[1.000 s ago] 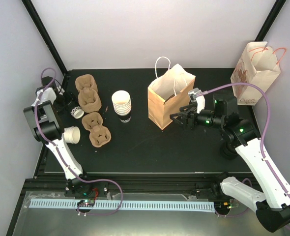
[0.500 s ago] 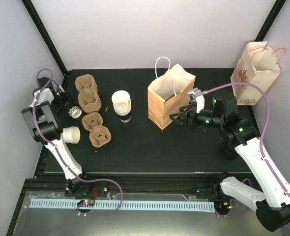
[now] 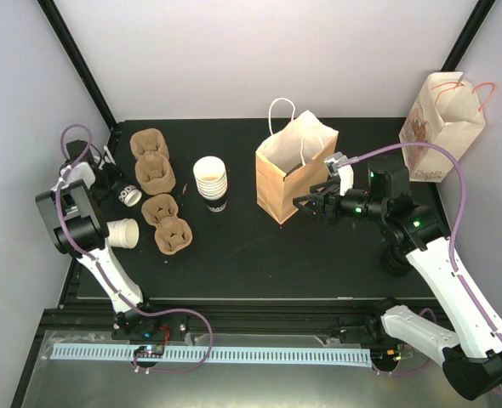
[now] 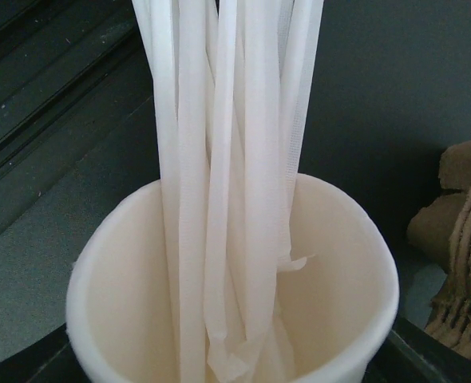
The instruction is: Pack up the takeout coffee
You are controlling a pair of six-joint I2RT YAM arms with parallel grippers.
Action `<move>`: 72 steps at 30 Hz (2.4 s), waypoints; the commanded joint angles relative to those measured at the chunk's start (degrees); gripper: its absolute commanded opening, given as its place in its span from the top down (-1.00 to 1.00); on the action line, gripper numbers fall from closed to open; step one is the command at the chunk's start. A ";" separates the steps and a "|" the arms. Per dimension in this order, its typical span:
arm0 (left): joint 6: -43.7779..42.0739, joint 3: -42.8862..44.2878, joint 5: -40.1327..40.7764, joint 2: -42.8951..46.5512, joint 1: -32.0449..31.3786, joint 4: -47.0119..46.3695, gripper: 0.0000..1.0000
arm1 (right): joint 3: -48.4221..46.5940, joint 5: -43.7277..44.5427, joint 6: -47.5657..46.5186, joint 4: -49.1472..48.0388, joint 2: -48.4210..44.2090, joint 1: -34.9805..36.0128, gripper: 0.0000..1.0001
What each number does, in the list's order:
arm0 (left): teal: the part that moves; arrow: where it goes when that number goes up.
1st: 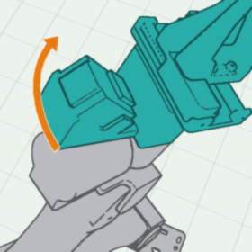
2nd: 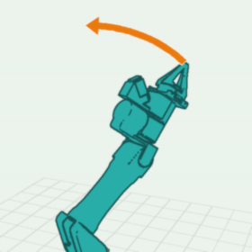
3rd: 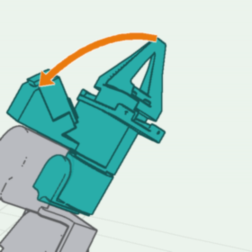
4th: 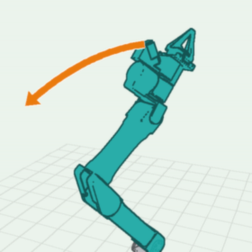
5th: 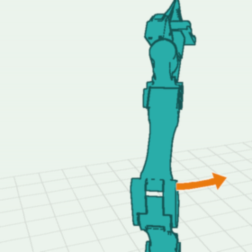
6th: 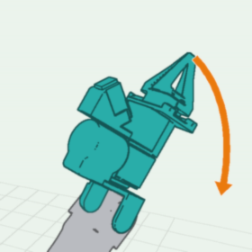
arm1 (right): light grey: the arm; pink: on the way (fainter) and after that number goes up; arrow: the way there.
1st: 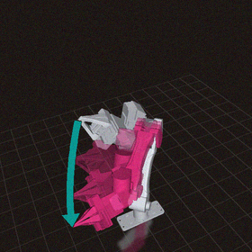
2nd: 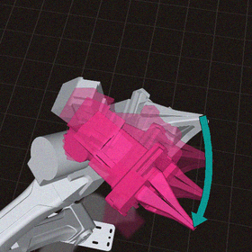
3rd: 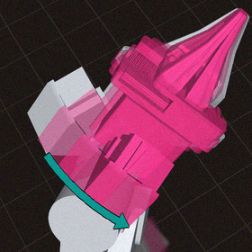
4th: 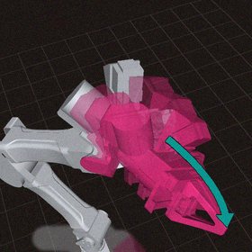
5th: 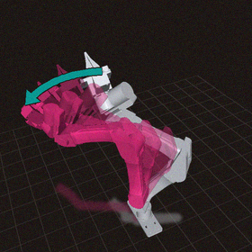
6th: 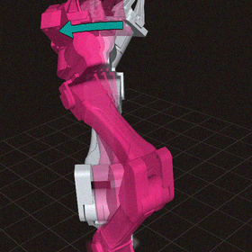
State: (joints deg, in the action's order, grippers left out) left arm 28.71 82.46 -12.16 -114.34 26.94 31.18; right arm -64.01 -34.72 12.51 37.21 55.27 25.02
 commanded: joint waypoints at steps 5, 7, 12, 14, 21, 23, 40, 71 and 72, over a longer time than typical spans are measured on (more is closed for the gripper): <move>0.30 -2.36 2.53 2.32 -1.56 -3.21 -0.33 | 0.29 -1.45 -0.05 -1.95 -0.64 0.12 -0.62; 0.21 -2.70 2.86 2.68 -1.96 -3.23 -0.33 | 0.29 -1.53 -0.03 -1.91 -0.60 0.21 -0.63; -0.51 -2.88 4.35 3.49 -2.91 -2.77 -0.33 | 0.24 -1.84 0.05 -2.02 -0.56 0.20 -0.62; -0.74 -3.03 4.91 3.90 -3.15 -2.62 -0.33 | 0.11 -1.79 0.05 -1.94 -0.56 0.21 -0.62; -1.15 -4.65 9.72 6.63 -4.66 -3.22 -0.32 | 0.11 -1.67 -0.14 -1.71 -0.81 0.21 -0.62; -1.18 -4.95 10.56 7.36 -4.86 -3.40 -0.32 | 0.03 -1.75 -0.21 -1.57 -0.80 0.21 -0.62; -1.05 2.54 6.88 0.18 -3.25 2.24 -0.36 | -1.97 -2.04 -0.50 0.18 0.41 0.17 -0.62; 2.48 25.80 0.66 -17.45 -0.13 14.28 -0.42 | -8.75 -0.39 -0.97 4.54 4.64 0.21 -0.61; 2.48 26.54 0.63 -17.80 -0.13 14.77 -0.42 | -8.83 -0.37 -0.87 4.49 4.81 0.23 -0.61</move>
State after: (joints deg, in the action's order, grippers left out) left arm 29.65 105.75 -11.18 -128.81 26.02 42.30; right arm -71.44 -35.66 11.90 41.45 59.59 25.02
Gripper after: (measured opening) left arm 0.711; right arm 0.804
